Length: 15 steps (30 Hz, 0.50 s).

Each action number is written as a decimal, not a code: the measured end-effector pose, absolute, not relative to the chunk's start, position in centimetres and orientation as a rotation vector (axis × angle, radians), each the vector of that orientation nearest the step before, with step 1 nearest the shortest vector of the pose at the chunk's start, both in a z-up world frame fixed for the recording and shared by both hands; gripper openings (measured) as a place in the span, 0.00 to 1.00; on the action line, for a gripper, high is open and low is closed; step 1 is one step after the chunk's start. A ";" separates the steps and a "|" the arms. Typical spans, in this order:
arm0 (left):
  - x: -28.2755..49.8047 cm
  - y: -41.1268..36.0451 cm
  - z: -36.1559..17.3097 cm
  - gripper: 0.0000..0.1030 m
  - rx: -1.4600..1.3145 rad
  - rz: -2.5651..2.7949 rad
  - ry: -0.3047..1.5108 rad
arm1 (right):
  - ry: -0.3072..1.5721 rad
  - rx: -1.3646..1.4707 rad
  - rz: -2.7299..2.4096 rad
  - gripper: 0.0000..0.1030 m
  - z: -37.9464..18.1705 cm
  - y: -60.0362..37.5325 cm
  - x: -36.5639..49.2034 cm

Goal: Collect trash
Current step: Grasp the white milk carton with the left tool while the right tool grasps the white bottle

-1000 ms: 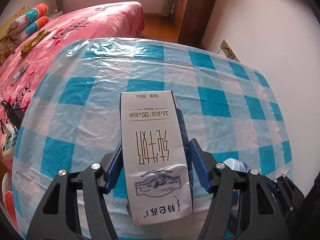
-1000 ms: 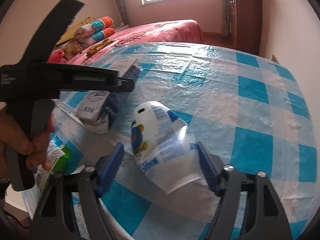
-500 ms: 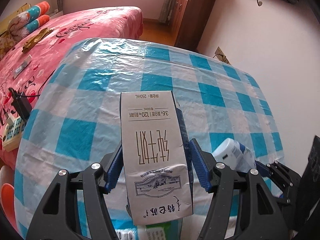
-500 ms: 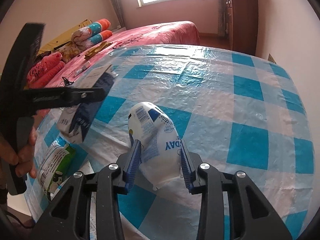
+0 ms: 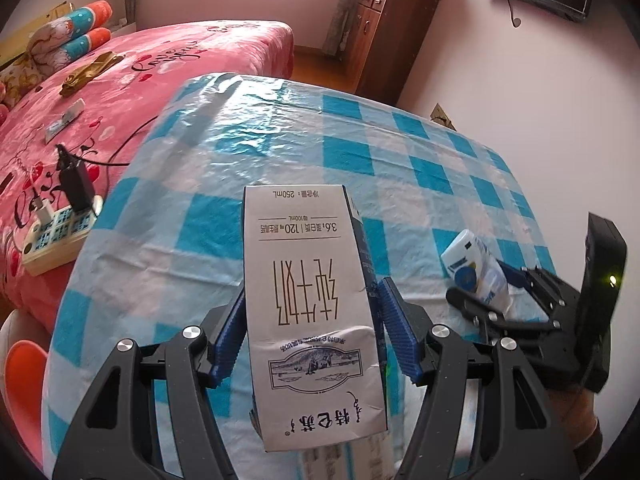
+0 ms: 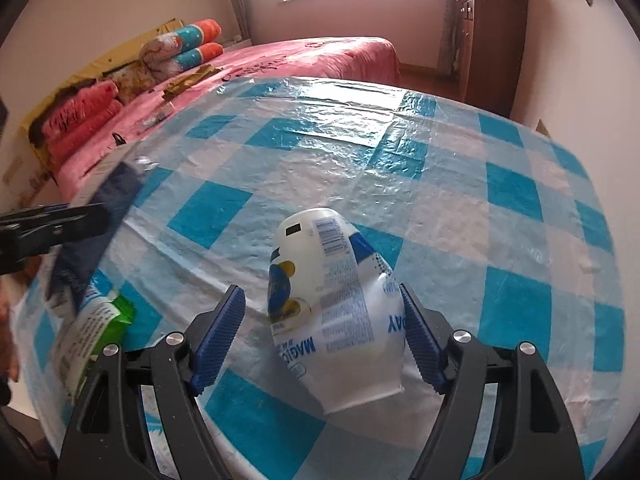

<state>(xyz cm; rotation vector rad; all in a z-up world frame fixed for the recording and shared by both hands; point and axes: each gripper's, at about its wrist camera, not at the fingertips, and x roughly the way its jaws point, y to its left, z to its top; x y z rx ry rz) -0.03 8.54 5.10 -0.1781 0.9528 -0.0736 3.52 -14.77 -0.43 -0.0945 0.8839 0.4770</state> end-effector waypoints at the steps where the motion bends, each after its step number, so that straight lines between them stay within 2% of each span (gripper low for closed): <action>1: -0.2 8.7 5.1 0.62 -0.180 -0.073 0.950 | 0.879 -0.110 0.466 0.63 -0.4 -14.7 3.5; 15: -3.6 11.6 4.4 0.62 -0.244 -0.093 0.932 | 0.858 -0.143 0.434 0.63 0.4 -13.4 1.9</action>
